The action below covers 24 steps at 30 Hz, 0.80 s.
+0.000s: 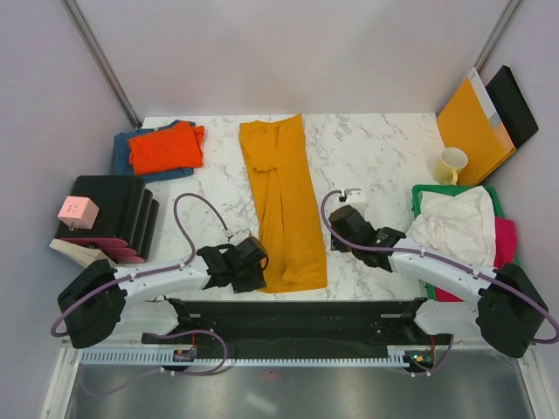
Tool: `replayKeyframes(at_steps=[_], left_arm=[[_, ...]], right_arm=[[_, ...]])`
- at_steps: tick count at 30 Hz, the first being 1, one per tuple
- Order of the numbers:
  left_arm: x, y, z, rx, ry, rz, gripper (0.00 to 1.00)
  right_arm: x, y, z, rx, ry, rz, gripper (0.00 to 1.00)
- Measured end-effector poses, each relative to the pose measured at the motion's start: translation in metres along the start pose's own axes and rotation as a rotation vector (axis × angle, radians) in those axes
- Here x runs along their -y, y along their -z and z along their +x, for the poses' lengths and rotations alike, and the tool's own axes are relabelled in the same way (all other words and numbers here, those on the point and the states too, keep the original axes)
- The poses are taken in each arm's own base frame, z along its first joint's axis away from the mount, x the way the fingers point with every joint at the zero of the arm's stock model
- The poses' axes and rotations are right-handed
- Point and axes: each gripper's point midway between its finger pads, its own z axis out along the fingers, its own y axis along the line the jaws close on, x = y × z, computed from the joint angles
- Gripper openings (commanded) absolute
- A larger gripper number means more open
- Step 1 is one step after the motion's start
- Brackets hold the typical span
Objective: Fold and stack the t-shirts
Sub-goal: Grab the bottom of the folded rectangular tshirt with both arms
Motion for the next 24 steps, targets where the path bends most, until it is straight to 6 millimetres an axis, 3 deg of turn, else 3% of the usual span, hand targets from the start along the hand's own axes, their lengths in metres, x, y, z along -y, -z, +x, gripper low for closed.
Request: replayKeyframes(at_steps=[2, 8, 14, 24], left_arm=[[0.001, -0.001, 0.001, -0.002, 0.017, 0.005, 0.31], [0.005, -0.005, 0.006, -0.015, 0.067, 0.022, 0.03], [0.007, -0.005, 0.008, -0.01, 0.086, 0.04, 0.02], [0.007, -0.005, 0.008, -0.007, 0.088, 0.043, 0.02]], right_arm=[[0.001, 0.001, 0.001, 0.001, 0.001, 0.0, 0.49], [0.006, 0.001, 0.009, -0.012, -0.008, 0.007, 0.51], [0.01, 0.001, 0.03, -0.048, -0.023, 0.002, 0.55], [-0.019, 0.015, 0.071, -0.11, -0.022, -0.096, 0.56]])
